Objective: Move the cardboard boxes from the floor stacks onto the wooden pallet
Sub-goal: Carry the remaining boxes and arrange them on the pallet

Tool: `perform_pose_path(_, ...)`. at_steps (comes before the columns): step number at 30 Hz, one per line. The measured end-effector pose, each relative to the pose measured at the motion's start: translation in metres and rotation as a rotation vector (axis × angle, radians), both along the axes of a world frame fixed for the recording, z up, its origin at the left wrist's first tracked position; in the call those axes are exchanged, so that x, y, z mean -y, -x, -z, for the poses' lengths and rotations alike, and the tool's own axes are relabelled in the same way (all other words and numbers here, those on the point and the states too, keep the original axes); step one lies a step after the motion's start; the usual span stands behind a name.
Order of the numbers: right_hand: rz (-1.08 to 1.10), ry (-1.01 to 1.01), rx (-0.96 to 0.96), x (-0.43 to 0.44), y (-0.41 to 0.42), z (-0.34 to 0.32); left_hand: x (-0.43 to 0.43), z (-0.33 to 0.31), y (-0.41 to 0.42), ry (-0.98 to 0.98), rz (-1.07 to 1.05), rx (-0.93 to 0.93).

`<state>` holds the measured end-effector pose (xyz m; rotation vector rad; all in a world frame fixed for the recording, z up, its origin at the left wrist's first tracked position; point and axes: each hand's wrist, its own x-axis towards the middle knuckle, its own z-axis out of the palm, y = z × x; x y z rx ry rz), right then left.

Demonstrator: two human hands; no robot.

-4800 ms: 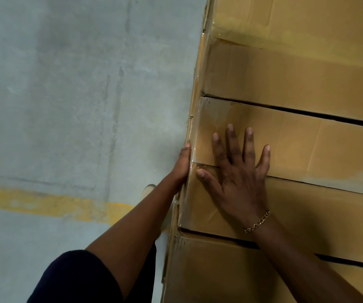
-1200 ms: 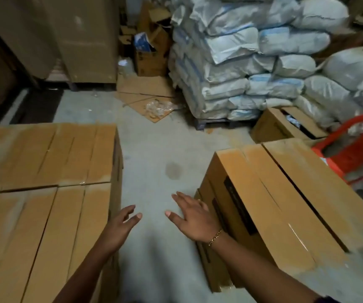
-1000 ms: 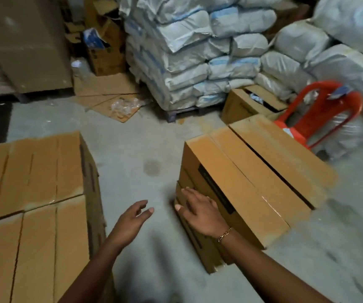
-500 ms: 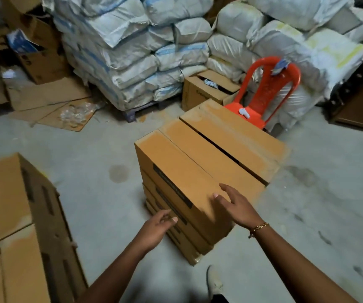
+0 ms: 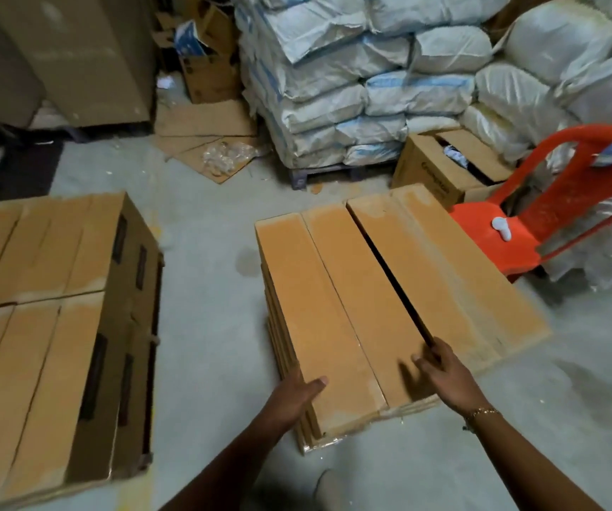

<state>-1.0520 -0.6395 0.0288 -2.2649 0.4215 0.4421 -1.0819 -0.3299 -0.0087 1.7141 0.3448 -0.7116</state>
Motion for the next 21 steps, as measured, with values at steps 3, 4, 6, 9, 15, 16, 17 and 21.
perform_pose_path(3,0.028,-0.010,-0.040,0.011,-0.009,0.004,0.012,-0.002,0.002,-0.002,-0.033,-0.047)
perform_pose_path(4,0.020,0.000,-0.036,0.015,-0.013,0.005,0.015,-0.002,0.002,0.002,-0.052,-0.050)
perform_pose_path(6,-0.018,0.015,-0.043,0.020,-0.020,0.006,0.020,0.000,0.000,-0.010,-0.095,-0.054)
perform_pose_path(9,-0.050,0.015,-0.047,0.021,-0.026,0.008,0.028,0.003,-0.001,-0.028,-0.151,-0.019)
perform_pose_path(15,-0.025,0.010,-0.062,0.018,-0.035,0.026,0.033,0.015,0.000,-0.012,-0.261,-0.013)
perform_pose_path(16,-0.013,-0.003,-0.085,0.017,-0.035,0.027,0.032,0.018,-0.001,-0.008,-0.272,-0.019)
perform_pose_path(17,-0.006,-0.008,-0.116,0.017,-0.036,0.030,0.033,0.022,-0.001,-0.010,-0.281,-0.021)
perform_pose_path(21,0.043,-0.075,-0.226,0.013,-0.040,0.032,0.032,0.080,0.001,0.018,-0.335,-0.091)
